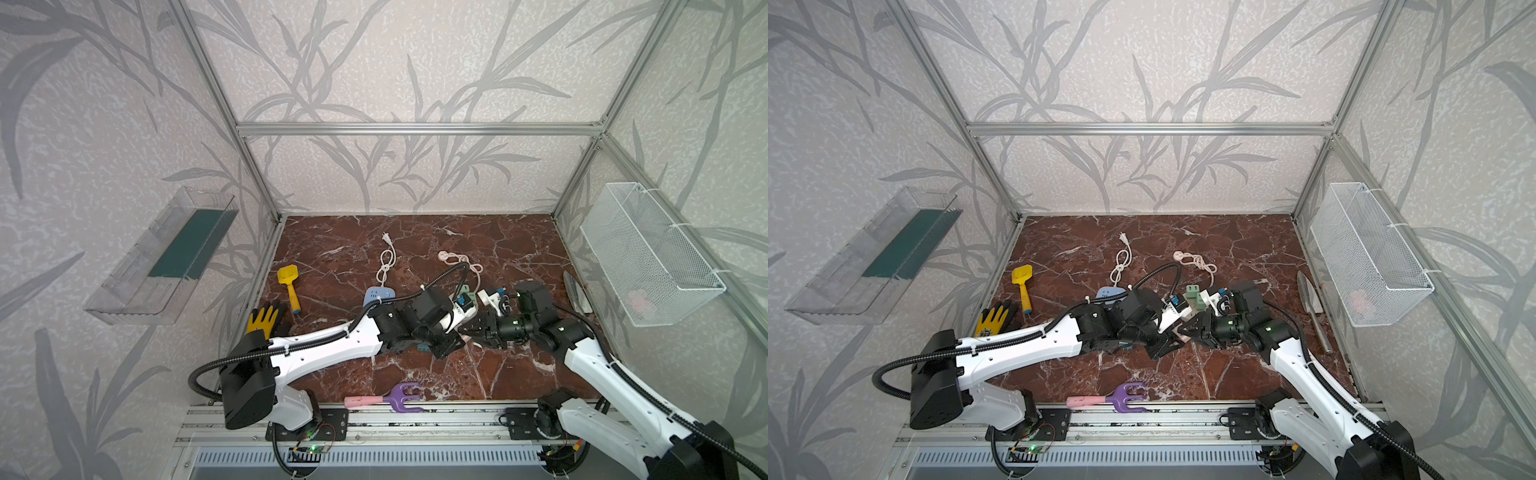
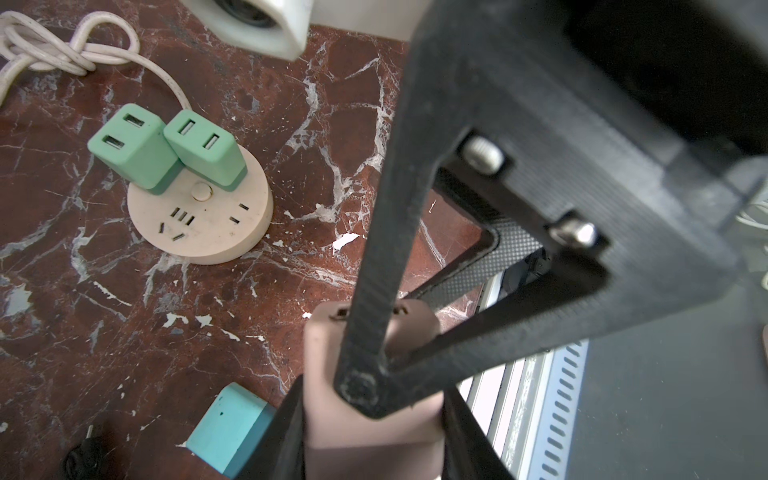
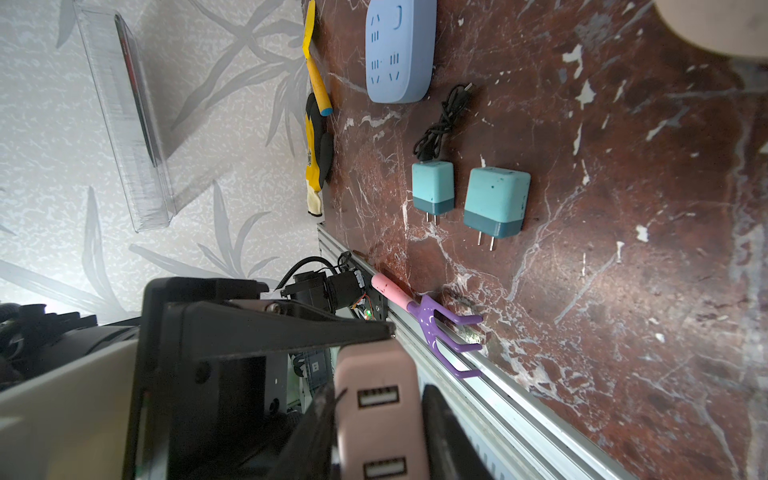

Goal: Insert the plug
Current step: 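Close the right gripper on the pink adapter while the left gripper holds it, then open the left gripper and withdraw while the right gripper carries the adapter away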

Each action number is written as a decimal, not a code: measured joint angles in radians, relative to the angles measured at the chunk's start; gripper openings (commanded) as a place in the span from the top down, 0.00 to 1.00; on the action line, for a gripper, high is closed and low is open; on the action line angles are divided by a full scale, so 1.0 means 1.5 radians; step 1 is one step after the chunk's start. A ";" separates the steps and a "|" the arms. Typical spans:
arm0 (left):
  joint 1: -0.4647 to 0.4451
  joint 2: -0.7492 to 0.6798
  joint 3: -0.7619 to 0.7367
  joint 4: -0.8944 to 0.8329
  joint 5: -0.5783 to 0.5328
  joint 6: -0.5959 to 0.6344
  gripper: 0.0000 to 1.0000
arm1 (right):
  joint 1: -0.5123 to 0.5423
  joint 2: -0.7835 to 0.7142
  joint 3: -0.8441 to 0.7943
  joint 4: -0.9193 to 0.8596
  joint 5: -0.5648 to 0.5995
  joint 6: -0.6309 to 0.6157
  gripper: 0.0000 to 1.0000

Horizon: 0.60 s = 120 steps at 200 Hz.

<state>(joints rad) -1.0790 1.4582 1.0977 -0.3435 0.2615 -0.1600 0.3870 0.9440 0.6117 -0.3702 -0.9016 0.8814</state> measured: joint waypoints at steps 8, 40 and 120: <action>0.000 0.000 0.001 0.000 0.000 0.000 1.00 | 0.000 0.000 0.000 0.001 -0.001 0.000 0.65; 0.000 0.000 0.002 0.000 0.000 -0.001 1.00 | 0.000 0.003 0.000 0.003 -0.004 0.000 0.66; 0.001 0.005 0.010 -0.013 0.002 -0.009 0.99 | 0.000 0.004 -0.007 0.015 -0.014 -0.015 1.00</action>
<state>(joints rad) -1.0771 1.4658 1.1130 -0.3630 0.2638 -0.1730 0.3870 0.9501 0.6014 -0.3473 -0.9222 0.8593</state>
